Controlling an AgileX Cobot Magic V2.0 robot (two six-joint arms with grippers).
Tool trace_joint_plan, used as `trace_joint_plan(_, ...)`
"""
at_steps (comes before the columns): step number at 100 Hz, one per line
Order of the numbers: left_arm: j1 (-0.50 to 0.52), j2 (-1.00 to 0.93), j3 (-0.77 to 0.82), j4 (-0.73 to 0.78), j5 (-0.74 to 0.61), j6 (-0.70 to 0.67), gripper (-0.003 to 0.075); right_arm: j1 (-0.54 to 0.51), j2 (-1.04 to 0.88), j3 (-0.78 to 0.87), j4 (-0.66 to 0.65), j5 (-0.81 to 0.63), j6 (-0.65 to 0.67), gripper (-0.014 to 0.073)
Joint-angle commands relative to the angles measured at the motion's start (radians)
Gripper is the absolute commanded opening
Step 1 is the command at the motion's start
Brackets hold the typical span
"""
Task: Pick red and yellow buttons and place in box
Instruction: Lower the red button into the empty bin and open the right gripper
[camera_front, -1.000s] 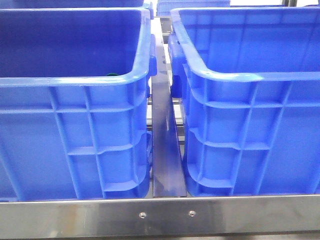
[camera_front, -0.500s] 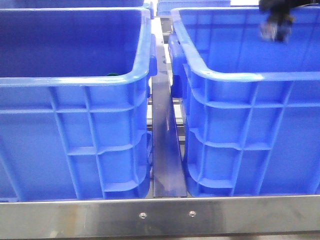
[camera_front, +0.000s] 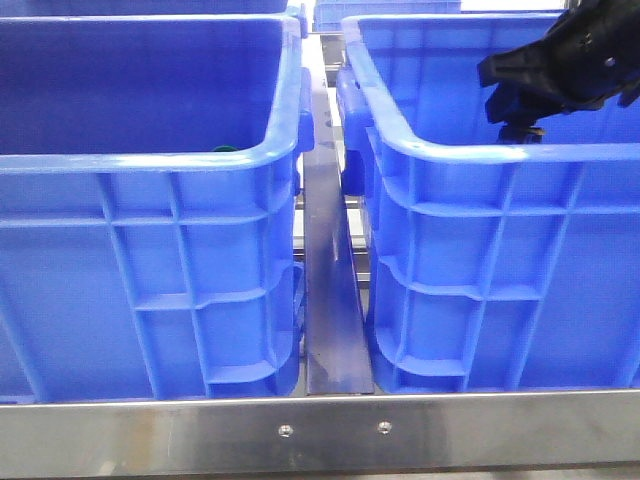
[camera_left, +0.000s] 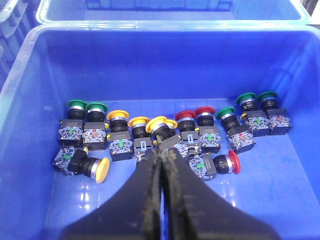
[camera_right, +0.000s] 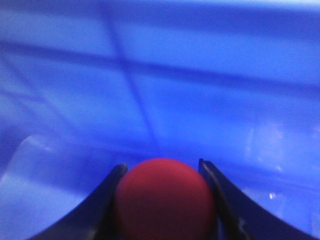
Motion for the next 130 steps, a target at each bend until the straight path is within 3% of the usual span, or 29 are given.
trace_joint_plan(1, 0.002, 0.001, -0.025, 0.009, -0.066, -0.008, -0.0019, 0.001, -0.022, -0.058, 0.022, 0.014, -0.012, 0.0227)
trace_joint_plan(60, 0.002, 0.001, -0.025, 0.001, -0.066, -0.008, -0.0019, 0.001, 0.032, -0.069, 0.035, -0.04, -0.039, 0.0227)
trace_joint_plan(96, 0.002, 0.001, -0.025, 0.001, -0.066, -0.008, -0.0019, 0.001, 0.011, 0.045, 0.071, -0.035, -0.038, 0.0236)
trace_joint_plan(130, 0.002, 0.001, -0.025, 0.001, -0.066, -0.008, -0.0019, 0.001, -0.032, 0.06, 0.082, -0.022, -0.038, 0.0527)
